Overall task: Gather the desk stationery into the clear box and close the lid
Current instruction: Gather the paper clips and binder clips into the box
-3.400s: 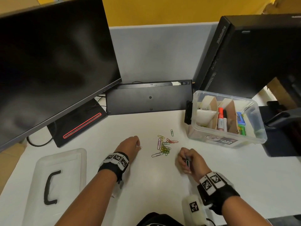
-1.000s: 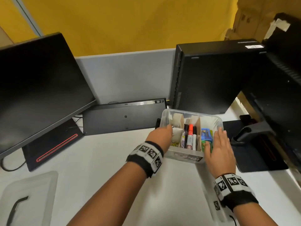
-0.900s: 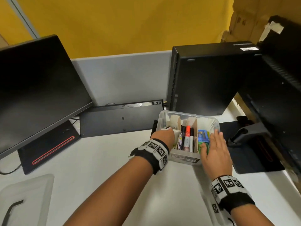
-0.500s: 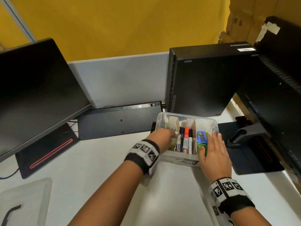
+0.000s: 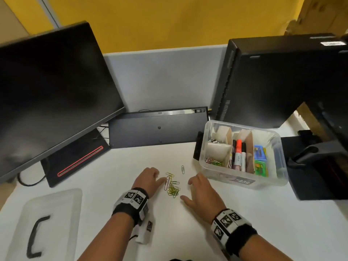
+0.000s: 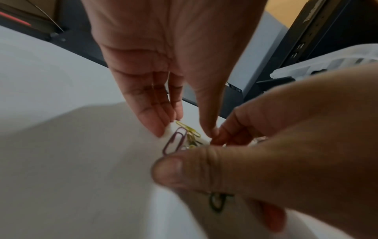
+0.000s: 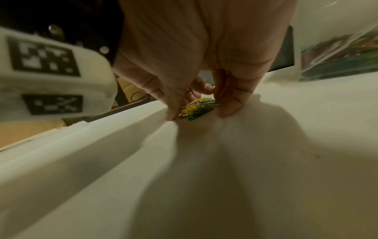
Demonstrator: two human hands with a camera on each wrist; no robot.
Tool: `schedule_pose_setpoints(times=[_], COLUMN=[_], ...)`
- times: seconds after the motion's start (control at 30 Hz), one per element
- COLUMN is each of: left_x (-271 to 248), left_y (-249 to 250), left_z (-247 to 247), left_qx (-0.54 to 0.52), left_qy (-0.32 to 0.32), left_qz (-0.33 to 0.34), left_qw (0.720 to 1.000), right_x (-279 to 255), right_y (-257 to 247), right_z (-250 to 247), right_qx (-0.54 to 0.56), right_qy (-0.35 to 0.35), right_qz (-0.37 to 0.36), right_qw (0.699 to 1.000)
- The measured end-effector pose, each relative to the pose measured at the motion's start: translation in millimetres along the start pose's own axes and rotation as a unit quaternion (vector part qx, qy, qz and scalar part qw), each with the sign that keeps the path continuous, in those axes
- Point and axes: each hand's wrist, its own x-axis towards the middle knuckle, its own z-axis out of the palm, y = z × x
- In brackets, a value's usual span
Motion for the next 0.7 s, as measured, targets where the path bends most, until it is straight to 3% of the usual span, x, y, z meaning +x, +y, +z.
schedule_pose_setpoints(times=[0.1,0.3,0.47,0.6,0.7], left_x=[11,26,28,27,27], left_y=[12,31,29,28,27], left_z=[9,18,21,17,13], left_qx=[-0.021,-0.036,-0.102,-0.083,-0.057], left_qy=[-0.001,0.001,-0.015,-0.034,-0.055], left_qz=[-0.009,-0.022,-0.028,0.007,0.033], left_qw=[1.000,0.999,0.994,0.996,0.996], right_x=[26,55,54,55,54], right_y=[-13,-37,-30,-31,-30], right_z=[28,52,52,52,56], right_qx=[0.016,0.037,0.031,0.011,-0.059], right_qy=[-0.054,-0.015,0.011,0.020,-0.003], right_qz=[0.085,0.148,0.141,0.131,0.084], right_qw=[0.995,0.988,0.989,0.991,0.995])
